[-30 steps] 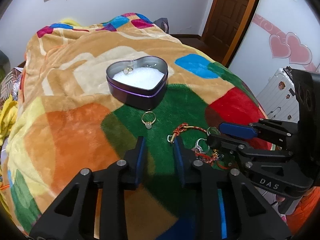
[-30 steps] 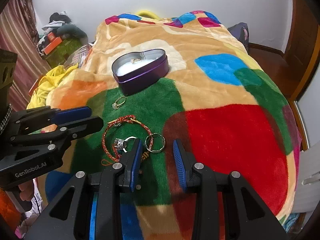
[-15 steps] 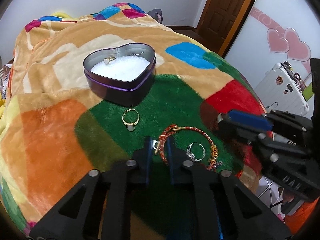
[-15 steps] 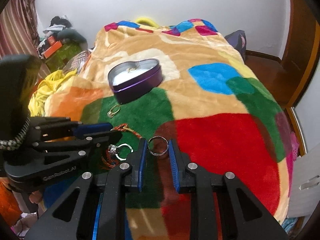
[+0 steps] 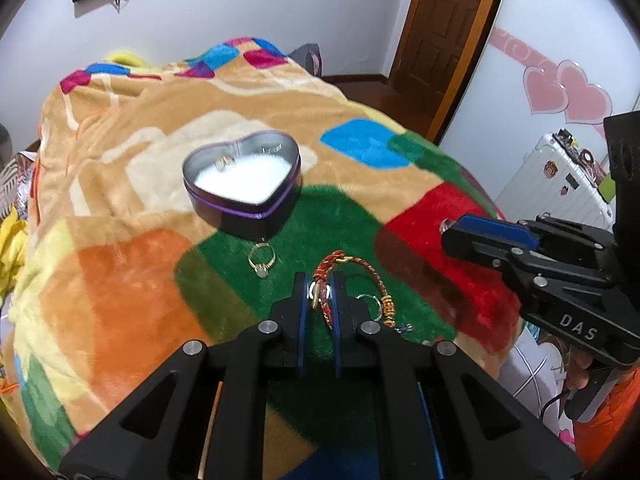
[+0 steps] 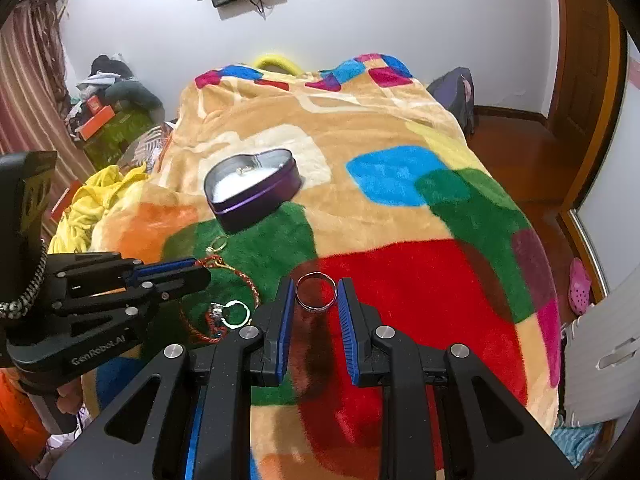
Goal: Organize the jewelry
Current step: 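Grasp the orange braided bracelet with the left tool while the right tool grasps a silver ring, then carry the bracelet in the left tool and the silver ring in the right tool over the tin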
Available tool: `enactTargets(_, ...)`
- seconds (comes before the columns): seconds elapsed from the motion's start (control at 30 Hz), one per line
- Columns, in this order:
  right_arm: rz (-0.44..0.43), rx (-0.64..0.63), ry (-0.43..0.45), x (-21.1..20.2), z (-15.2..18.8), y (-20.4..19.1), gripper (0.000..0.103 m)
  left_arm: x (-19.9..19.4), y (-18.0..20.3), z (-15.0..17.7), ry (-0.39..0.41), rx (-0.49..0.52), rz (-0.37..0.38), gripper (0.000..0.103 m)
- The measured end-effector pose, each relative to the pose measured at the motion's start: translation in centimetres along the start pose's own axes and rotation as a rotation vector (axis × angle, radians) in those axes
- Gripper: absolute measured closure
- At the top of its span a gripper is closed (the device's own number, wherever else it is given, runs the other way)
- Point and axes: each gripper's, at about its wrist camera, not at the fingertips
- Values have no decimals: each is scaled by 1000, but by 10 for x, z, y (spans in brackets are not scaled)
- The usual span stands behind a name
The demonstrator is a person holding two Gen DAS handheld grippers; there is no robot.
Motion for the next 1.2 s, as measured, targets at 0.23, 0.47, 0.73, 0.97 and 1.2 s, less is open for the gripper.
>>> enactTargets(0.23, -6, -13, 37, -9, -7, -9, 83, -27, -4, -7, 71, -4, -16, 94)
enactTargets(0.47, -11, -33, 71, -15, -16, -20, 83, -48, -13, -13, 132, -16, -28, 94)
enactTargets(0.73, -20, -47, 98, -14, -27, -29, 83, -63, -30, -23, 183, -35, -53, 94)
enactTargets(0.97, -29, -48, 107, -7, -37, -30, 83, -65, -45, -34, 207, -49, -65, 94)
enactTargets(1.2, -44, -48, 106, 3, -47, -28, 83, -56, -52, -50, 222, -52, -61, 94)
Point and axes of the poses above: each gripper's, at about its wrist camera, not at the fingertips, and x roughly the way its jaws point, y to its right, z to its underside, and after that the axes turned 3 degrees about -z, right-handed
